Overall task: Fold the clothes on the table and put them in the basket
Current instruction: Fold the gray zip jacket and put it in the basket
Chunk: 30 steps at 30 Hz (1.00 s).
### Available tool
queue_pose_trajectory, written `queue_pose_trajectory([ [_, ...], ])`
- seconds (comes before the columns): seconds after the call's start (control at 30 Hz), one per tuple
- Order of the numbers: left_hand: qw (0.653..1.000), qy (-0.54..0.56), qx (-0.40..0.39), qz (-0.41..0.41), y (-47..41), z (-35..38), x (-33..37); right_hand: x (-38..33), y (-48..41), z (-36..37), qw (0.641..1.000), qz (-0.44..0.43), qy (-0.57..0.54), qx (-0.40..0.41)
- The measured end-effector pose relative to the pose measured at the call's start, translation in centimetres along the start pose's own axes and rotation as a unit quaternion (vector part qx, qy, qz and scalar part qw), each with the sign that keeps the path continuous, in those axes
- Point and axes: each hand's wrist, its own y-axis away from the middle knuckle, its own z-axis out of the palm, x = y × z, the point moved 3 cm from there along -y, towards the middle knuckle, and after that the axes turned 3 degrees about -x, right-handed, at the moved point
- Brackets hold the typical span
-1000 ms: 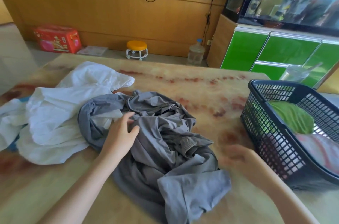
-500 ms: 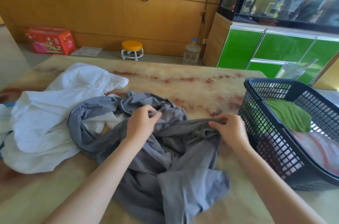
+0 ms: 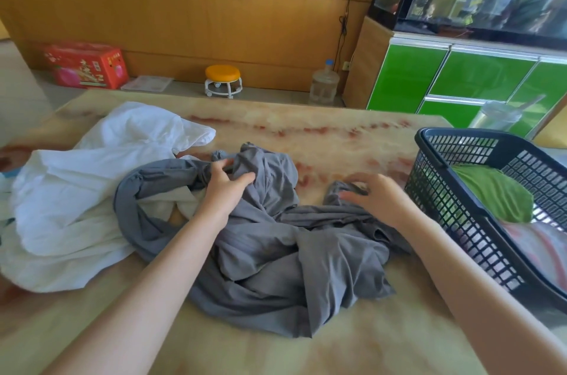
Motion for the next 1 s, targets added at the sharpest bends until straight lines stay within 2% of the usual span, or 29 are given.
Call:
queue_pose_trajectory([
  [0.07, 1.000, 0.007, -0.023, 0.004, 0.0, 0.1, 0.1, -1.6, -0.4, 2.1, 0.993, -0.029, -0.058, -0.097],
  [0.13, 0.997, 0.070, -0.020, 0.003, 0.0, 0.0, 0.2, -2.4, -0.6, 4.9, 0.983, -0.039, -0.015, -0.179],
  [0.17, 0.995, 0.101, -0.006, 0.008, 0.0, -0.2, 0.5, -2.4, -0.7, 5.9, 0.979, -0.046, 0.018, -0.196],
  [0.27, 0.983, 0.177, 0.049, 0.029, -0.5, -1.0, 1.5, -0.8, -0.4, 5.5, 0.983, -0.021, 0.083, -0.162],
  [0.33, 0.976, 0.208, 0.058, 0.031, -1.2, -1.2, 2.1, 0.5, 1.1, 4.0, 0.977, -0.012, 0.103, -0.188],
  [0.43, 0.976, 0.209, 0.049, 0.027, -2.1, -0.4, 1.9, 2.0, 3.7, 1.9, 0.962, -0.010, 0.039, -0.269],
  [0.47, 0.977, 0.207, 0.045, 0.028, -2.3, 0.0, 1.7, 2.6, 4.3, 1.5, 0.964, 0.002, 0.010, -0.265],
  [0.53, 0.981, 0.193, 0.009, 0.031, -2.1, 0.9, 1.5, 3.7, 4.5, 1.1, 0.979, 0.023, -0.024, -0.201],
  [0.6, 0.983, 0.169, -0.062, 0.046, -1.7, 1.8, 1.4, 4.2, 4.1, 1.1, 0.992, 0.031, -0.045, -0.111],
  [0.67, 0.988, 0.091, -0.100, 0.069, -0.8, 2.0, 1.4, 3.3, 3.9, 1.5, 0.995, 0.023, -0.075, -0.067],
  [0.83, 0.989, -0.084, -0.034, 0.120, 3.0, -0.1, 0.6, 0.4, 3.7, 3.3, 0.989, -0.032, -0.073, -0.125],
  [0.9, 0.968, -0.161, -0.035, 0.187, 5.8, -0.3, -0.5, -0.1, 3.8, 4.2, 0.986, -0.059, -0.047, -0.148],
  [1.0, 0.927, -0.229, -0.038, 0.296, 10.2, 0.6, -2.7, -0.1, 3.9, 4.9, 0.984, -0.066, -0.076, -0.145],
])
